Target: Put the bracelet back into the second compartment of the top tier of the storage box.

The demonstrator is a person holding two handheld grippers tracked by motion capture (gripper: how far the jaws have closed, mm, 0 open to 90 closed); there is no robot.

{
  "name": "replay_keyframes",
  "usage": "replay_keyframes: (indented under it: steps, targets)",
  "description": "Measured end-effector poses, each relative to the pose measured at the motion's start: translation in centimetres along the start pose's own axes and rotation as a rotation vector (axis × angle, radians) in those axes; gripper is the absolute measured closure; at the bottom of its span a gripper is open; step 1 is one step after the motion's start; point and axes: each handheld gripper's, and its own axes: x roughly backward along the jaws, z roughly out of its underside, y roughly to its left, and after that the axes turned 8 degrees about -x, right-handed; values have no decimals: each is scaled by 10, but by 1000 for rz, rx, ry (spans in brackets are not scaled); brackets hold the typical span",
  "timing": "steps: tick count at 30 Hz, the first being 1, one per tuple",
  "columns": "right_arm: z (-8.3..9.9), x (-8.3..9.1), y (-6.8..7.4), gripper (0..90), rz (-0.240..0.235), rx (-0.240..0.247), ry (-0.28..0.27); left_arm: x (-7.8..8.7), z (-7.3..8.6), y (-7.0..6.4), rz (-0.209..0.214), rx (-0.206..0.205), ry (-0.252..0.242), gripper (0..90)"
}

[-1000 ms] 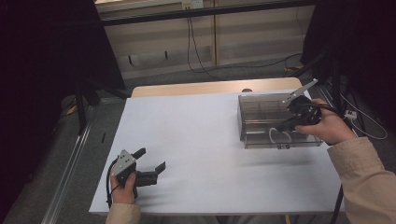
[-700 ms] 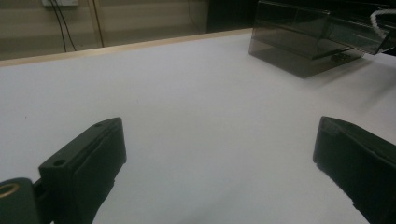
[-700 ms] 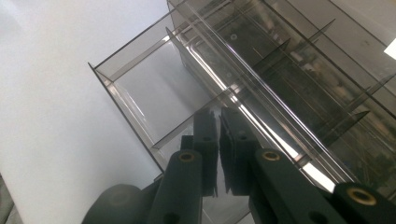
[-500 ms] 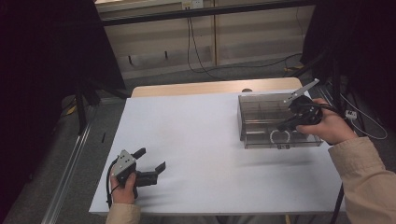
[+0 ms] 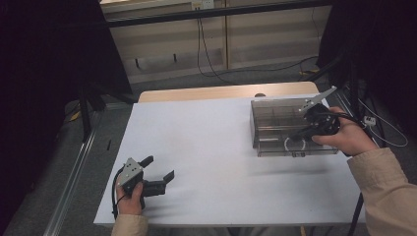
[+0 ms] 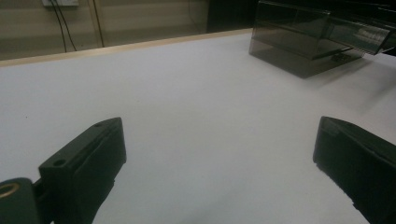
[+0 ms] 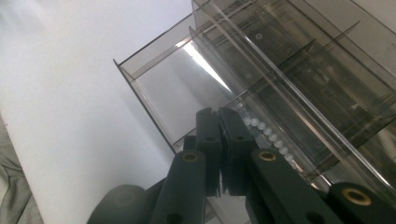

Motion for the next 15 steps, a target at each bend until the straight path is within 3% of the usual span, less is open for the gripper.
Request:
replay_keyframes:
  steps: [15]
  targets:
    - [9,-2,6,900,-42,16,-11,0,0,0,1,-5,-1,27]
